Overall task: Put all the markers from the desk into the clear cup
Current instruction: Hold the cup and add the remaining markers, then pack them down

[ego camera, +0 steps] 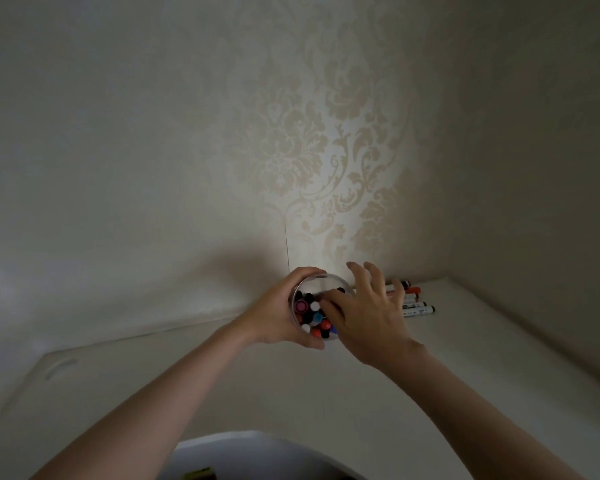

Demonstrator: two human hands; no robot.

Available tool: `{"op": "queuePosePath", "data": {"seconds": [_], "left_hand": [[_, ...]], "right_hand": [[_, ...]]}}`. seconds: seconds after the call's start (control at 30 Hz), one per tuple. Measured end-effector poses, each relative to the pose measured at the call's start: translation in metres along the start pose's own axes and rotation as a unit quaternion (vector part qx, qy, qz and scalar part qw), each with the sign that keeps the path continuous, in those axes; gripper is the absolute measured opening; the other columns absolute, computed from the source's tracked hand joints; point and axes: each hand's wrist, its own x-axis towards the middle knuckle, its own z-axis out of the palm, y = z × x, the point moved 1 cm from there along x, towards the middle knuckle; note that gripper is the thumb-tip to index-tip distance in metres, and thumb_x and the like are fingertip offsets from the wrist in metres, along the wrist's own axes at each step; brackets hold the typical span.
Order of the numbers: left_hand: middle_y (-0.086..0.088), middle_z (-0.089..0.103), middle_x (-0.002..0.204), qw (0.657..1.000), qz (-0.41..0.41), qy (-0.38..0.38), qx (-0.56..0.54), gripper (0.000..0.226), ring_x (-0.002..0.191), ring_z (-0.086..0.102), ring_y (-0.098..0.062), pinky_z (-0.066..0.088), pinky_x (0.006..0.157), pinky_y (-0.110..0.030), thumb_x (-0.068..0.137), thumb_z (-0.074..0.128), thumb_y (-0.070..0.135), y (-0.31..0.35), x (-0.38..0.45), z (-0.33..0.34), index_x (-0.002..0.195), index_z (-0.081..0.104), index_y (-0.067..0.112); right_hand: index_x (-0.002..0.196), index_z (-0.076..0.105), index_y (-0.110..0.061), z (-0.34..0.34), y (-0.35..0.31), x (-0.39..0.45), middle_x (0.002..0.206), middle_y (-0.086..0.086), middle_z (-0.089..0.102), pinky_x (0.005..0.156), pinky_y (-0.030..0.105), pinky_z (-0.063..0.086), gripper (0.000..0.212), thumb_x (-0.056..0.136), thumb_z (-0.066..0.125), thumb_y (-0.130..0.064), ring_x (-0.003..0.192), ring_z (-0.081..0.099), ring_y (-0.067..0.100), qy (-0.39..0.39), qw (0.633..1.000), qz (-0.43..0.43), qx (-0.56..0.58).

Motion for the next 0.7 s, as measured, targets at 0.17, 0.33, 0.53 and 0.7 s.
{"op": "queuePosePath", "data": {"seconds": [0.17,0.33,0.53,0.7], "left_hand": [[0.015,0.054,0.133,1.0,0.006,0.011,0.002,0.103,0.125,0.057,-0.008,0.054,0.102,-0.039,0.049,0.099,0.018,-0.003,-0.002,0.001,0.135,0.045,0.033],[0.018,0.051,0.136,1.0,-0.007,0.0,0.003,0.104,0.126,0.055,-0.004,0.053,0.103,-0.031,0.05,0.098,0.013,-0.009,-0.004,-0.003,0.135,0.043,0.036],[0.016,0.048,0.14,1.0,0.001,-0.019,0.017,0.106,0.128,0.055,-0.007,0.051,0.105,-0.03,0.05,0.098,0.013,-0.009,0.0,-0.003,0.138,0.041,0.033],[0.018,0.048,0.139,1.0,-0.005,-0.018,0.019,0.106,0.128,0.054,-0.007,0.051,0.105,-0.031,0.05,0.098,0.012,-0.01,0.002,-0.003,0.138,0.041,0.033]], "right_hand": [[0.118,0.056,-0.039,-0.006,0.02,-0.009,0.151,-0.004,0.03,0.108,0.052,0.032,0.034,0.095,0.032,-0.046,0.134,0.037,0.019,0.058,0.989,-0.027,0.131],[0.117,0.056,-0.019,0.037,0.111,0.0,0.124,0.009,0.056,0.089,0.039,0.047,0.033,0.086,0.049,-0.009,0.107,0.058,0.033,0.062,0.966,0.146,0.204],[0.148,0.012,-0.024,0.095,0.162,0.002,0.157,0.0,0.016,0.113,0.053,0.02,0.058,0.096,0.036,-0.027,0.142,0.02,0.021,-0.199,0.966,0.163,0.032],[0.14,0.031,-0.028,0.105,0.169,0.01,0.138,0.003,0.038,0.097,0.044,0.038,0.055,0.089,0.047,-0.042,0.123,0.039,0.026,-0.137,0.978,0.143,-0.068]]}}
